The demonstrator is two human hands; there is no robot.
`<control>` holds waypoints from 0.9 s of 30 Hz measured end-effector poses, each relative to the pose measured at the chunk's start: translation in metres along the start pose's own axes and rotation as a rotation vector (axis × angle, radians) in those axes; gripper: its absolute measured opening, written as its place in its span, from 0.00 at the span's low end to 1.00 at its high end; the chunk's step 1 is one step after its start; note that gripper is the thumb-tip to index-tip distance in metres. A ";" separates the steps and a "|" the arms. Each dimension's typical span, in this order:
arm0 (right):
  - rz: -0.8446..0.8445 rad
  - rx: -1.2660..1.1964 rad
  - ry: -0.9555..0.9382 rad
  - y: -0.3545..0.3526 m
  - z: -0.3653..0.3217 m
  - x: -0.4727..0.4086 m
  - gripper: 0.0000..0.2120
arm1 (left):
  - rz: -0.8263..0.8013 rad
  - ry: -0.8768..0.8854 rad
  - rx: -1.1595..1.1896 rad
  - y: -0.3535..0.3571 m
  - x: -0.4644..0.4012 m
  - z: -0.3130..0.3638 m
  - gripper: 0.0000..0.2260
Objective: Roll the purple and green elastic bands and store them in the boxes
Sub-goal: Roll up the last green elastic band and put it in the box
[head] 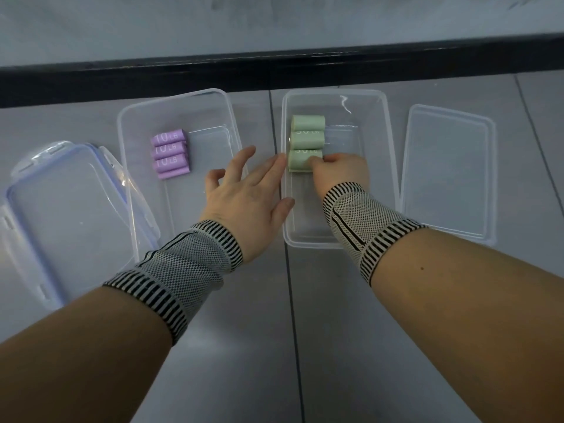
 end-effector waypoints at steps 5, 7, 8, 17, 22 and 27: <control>-0.034 0.053 -0.022 0.001 -0.002 0.000 0.08 | 0.002 0.002 -0.007 0.001 0.000 -0.001 0.30; -0.026 0.048 -0.032 0.001 -0.002 0.000 0.09 | 0.002 0.000 -0.010 0.001 0.000 0.000 0.30; -0.022 0.041 -0.037 0.000 -0.002 0.001 0.10 | 0.001 -0.001 -0.011 0.001 0.000 0.000 0.30; -0.028 -0.032 -0.055 -0.002 -0.004 0.002 0.13 | 0.005 -0.003 0.004 0.002 0.000 0.000 0.32; -0.012 -0.038 -0.061 -0.003 -0.005 0.003 0.15 | 0.008 0.000 0.007 0.002 -0.001 0.000 0.32; 0.006 -0.033 -0.054 -0.006 -0.006 0.005 0.15 | 0.009 -0.002 0.007 0.003 -0.001 0.000 0.32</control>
Point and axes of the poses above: each hand's wrist, its own x-axis away from the middle knuckle, its own y-axis out of the palm, z = x × y, the point moved 5 cm from there along -x, towards the middle knuckle, and after that the axes turned 14 degrees about -y, right-handed, at the moved point
